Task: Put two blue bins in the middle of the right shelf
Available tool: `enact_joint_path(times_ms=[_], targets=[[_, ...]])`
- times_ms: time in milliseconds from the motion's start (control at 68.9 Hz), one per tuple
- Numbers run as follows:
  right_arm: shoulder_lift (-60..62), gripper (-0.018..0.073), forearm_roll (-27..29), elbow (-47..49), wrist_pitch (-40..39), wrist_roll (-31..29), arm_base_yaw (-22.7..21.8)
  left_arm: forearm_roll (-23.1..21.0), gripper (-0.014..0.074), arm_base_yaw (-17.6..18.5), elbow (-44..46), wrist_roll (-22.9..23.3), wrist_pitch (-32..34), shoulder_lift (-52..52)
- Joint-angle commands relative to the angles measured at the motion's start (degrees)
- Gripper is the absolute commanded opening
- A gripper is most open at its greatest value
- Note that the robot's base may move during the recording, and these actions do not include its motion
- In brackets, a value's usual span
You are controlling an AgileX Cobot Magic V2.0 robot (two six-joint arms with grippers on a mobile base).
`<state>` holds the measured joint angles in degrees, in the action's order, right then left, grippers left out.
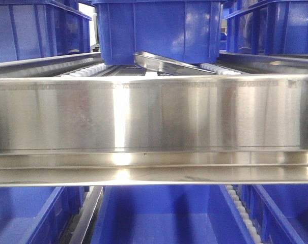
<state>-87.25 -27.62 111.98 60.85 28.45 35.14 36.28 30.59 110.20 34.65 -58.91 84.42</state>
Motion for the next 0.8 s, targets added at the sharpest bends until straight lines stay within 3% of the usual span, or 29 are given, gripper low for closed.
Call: enact_joint_path(times_ms=[0, 421, 784], targets=[[1.0, -0.0162, -3.7, 0.5, -1.4, -0.5, -0.2, 2.9, -0.0111, 0.0, 0.3, 0.4, 2.0, -1.2], [1.0, -0.0162, -3.5, 0.5, 1.7, -0.5, -0.2, 2.7, -0.0111, 0.0, 0.3, 0.4, -0.1, -1.2], [0.5, -0.0162, -3.3, 0.4, 2.0, -0.5, -0.2, 0.0, -0.0111, 0.0, -2.8, 0.5, -0.1, -1.2]])
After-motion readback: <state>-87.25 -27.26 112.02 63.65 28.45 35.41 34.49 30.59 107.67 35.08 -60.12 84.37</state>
